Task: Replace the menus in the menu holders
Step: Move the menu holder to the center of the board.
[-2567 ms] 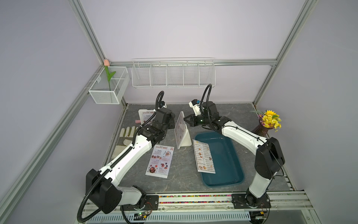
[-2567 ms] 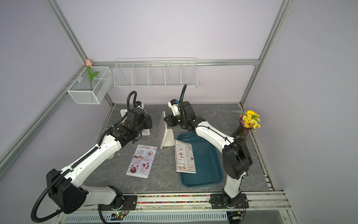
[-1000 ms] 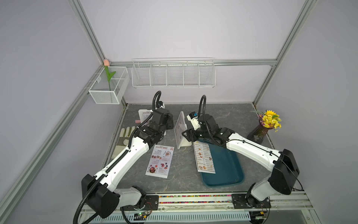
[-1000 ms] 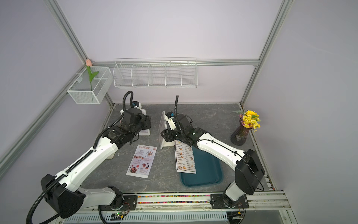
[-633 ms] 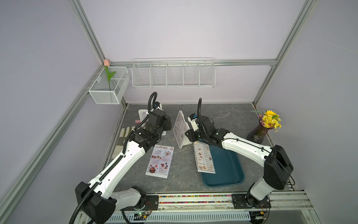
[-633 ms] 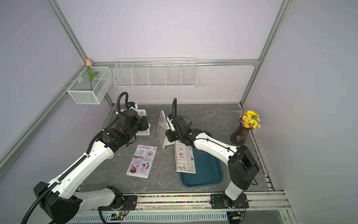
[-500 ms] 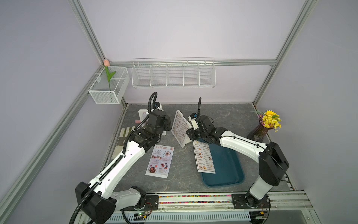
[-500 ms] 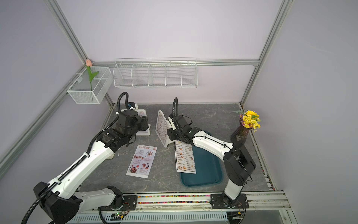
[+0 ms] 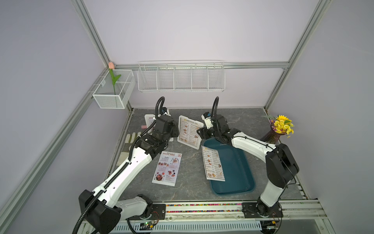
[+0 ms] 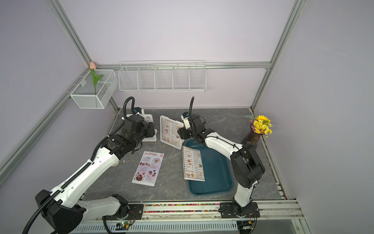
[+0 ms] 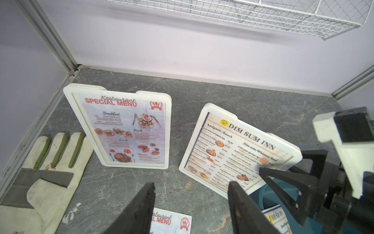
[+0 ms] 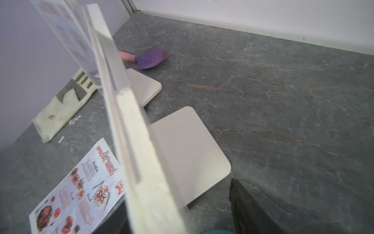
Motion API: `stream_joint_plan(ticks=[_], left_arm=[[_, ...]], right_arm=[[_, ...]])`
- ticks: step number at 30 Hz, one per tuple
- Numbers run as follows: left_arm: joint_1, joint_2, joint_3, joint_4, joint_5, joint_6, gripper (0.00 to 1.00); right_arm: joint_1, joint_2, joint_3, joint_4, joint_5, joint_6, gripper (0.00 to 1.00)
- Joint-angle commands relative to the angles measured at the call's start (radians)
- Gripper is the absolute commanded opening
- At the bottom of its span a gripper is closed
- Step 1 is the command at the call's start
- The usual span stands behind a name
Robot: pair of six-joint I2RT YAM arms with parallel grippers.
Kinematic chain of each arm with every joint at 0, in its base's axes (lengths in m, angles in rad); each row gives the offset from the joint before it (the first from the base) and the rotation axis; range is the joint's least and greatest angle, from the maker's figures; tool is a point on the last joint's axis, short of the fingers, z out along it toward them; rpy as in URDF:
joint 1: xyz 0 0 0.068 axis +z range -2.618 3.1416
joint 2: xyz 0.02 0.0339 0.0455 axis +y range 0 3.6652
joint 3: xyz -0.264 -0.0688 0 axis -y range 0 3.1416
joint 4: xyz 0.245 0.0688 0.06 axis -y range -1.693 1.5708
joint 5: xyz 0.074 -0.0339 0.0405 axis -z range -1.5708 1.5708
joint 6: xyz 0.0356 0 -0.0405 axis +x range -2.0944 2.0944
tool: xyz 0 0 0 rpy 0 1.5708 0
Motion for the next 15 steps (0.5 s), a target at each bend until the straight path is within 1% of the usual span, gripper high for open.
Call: stream_joint_plan(ticks=[1,5,9,15], left_arm=[[0.004,-0.017,-0.007,-0.022,-0.014,-0.021,0.60],[0.005,-0.017,-0.002,-0.030,-0.028,-0.019,0.60],[0.004,-0.006,0.012,-0.033,-0.040,-0.010,0.60],[0.004,0.036,0.049,-0.032,-0.047,-0.002,0.60]], right_arm=[[-0.034,0.037,-0.025,0.132,-0.151,-0.017,0.62],[-0.068,0.066,-0.025,0.204,-0.228,-0.004,0.49],[-0.086,0.089,-0.009,0.220,-0.280,-0.026,0.38],[-0.129,0.125,0.030,0.214,-0.294,-0.064,0.30]])
